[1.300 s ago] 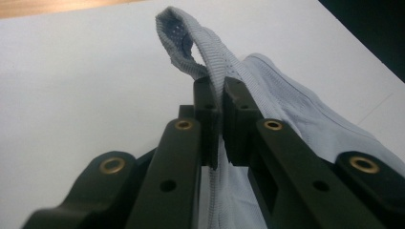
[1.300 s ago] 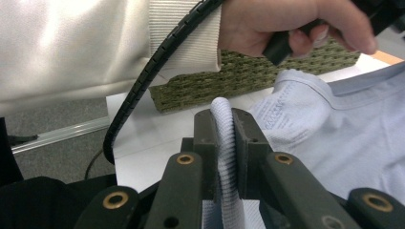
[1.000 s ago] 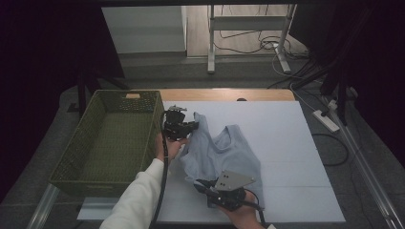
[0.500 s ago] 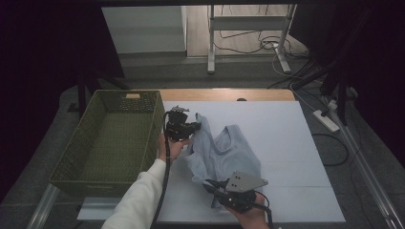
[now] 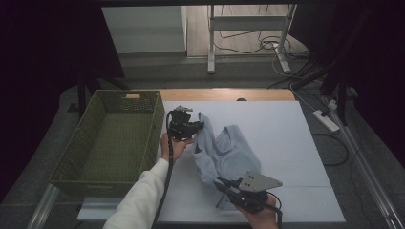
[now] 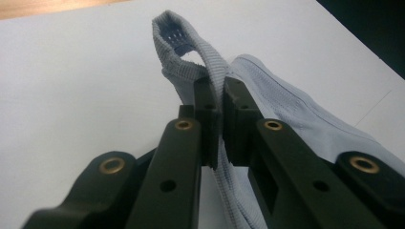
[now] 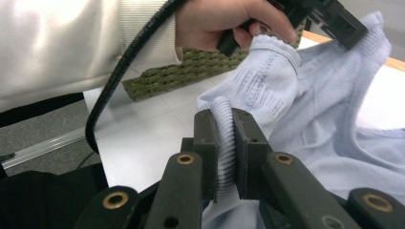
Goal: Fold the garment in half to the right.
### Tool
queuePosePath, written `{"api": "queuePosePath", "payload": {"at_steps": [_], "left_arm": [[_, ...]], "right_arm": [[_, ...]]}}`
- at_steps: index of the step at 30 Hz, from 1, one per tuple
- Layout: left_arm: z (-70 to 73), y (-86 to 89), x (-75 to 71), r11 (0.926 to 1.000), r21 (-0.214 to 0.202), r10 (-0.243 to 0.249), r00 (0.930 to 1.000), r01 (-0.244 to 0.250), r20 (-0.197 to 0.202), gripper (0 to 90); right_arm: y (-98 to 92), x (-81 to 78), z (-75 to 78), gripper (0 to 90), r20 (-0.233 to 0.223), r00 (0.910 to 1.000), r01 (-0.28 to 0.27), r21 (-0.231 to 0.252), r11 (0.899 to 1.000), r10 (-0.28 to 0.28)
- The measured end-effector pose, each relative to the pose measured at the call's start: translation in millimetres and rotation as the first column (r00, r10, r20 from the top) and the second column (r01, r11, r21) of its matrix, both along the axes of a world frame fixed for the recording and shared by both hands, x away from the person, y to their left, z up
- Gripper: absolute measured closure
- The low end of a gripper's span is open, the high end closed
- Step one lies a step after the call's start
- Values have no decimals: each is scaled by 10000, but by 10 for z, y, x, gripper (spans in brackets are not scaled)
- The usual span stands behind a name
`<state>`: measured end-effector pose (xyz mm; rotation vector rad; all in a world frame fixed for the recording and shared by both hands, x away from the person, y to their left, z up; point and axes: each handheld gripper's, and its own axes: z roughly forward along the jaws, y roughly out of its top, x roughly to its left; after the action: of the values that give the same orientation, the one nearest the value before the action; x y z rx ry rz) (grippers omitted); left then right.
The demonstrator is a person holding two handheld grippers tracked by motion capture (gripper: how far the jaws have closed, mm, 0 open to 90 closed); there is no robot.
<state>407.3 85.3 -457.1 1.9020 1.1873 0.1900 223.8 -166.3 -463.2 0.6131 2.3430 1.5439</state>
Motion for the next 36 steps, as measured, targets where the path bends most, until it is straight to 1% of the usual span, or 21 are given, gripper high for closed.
{"api": "queuePosePath", "payload": {"at_steps": [8,15,28,36], "left_arm": [[40,-75,19,9999,35,-102,9999,101,118,847],[54,-144,38,9998,100,-184,9997,182,128,847],[56,-234,70,9993,217,-296,9995,293,142,847],[33,-325,98,9979,455,-464,9989,461,58,846]], "right_arm": [[-138,16,-7,811,-81,9994,325,-46,9995,-326],[-242,52,-34,810,-341,9980,525,-188,9984,-531],[-389,49,-40,810,-449,9950,881,-221,9959,-890],[-472,23,-52,809,-515,9933,1019,-290,9944,-1033]]}}
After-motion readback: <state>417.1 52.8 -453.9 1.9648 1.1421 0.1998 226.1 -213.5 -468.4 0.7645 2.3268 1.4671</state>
